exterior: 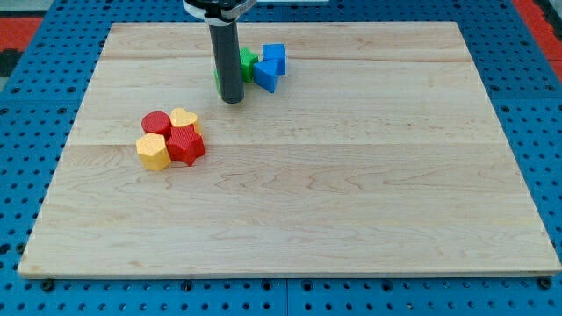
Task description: Move the green circle to the left side of the green star
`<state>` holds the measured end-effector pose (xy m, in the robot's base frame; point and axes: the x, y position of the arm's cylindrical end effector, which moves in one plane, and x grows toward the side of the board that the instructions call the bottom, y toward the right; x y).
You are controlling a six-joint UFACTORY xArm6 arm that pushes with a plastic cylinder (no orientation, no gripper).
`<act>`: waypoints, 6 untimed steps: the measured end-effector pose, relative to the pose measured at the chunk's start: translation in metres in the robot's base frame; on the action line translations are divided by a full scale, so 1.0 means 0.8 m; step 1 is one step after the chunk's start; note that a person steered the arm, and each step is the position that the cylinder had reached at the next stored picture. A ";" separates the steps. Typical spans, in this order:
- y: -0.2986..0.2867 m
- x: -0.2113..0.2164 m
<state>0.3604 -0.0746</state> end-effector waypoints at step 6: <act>-0.014 0.007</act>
<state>0.3659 -0.0860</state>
